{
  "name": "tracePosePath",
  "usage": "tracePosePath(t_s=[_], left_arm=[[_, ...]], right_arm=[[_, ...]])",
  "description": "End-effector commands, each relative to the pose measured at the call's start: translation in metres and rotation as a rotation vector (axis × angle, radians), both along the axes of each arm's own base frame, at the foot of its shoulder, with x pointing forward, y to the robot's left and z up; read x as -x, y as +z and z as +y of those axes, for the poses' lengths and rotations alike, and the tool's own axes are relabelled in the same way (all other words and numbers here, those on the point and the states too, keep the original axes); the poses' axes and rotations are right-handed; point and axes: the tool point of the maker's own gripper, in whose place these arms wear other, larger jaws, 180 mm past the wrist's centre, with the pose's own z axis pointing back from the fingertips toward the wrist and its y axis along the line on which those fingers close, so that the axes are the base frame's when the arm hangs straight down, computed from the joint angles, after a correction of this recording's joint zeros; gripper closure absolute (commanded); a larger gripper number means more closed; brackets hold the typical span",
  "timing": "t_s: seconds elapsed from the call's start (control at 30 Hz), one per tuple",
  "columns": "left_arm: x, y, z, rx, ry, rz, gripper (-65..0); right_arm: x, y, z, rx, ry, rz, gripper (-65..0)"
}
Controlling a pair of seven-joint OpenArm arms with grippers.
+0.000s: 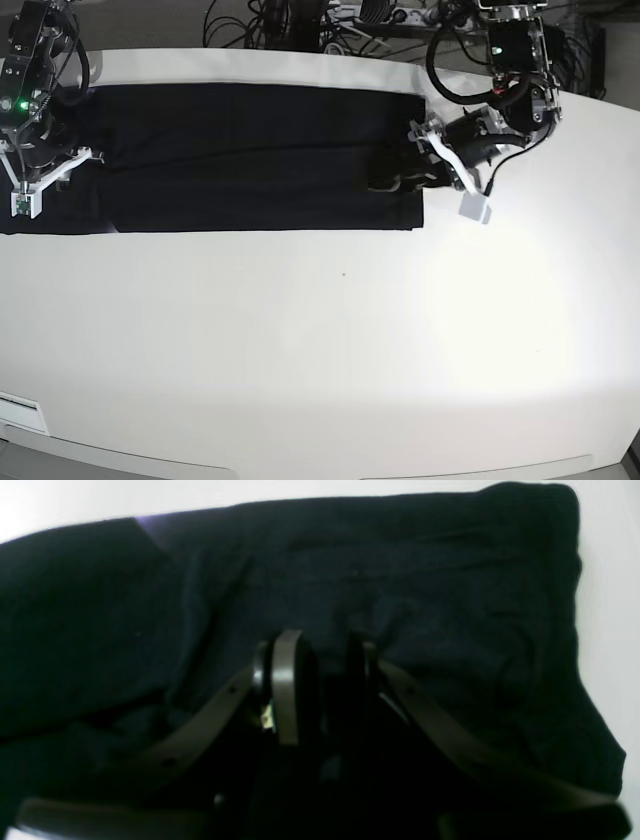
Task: Fold the T-shirt properly
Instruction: 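Grasp the folded shirt's end with the left gripper, then pull the shirt end with the left gripper to straighten the fold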
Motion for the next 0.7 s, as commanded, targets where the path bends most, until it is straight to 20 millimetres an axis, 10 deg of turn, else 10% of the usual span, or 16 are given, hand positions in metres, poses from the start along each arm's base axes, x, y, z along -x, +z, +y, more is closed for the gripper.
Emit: tracePosePath(t_s=[0.0, 0.23, 0.67], left_arm=[[-0.011, 0.012, 0.011, -0.031, 0.051, -0.039, -31.7], [-0.018, -0.033, 0.103, -0.367, 0.481, 0.179, -31.6], [0.021, -0.067, 0.042, -0.314, 0.352, 0.318, -31.6]], right_arm=[[-0.007, 0.013, -0.005, 0.030, 0.012, -0.036, -18.2], [-0.005, 0.010, -0.003, 0.029, 0.029, -0.018, -18.2], [-0.005, 0.010, -0.002, 0.025, 0.027, -0.017, -18.2]])
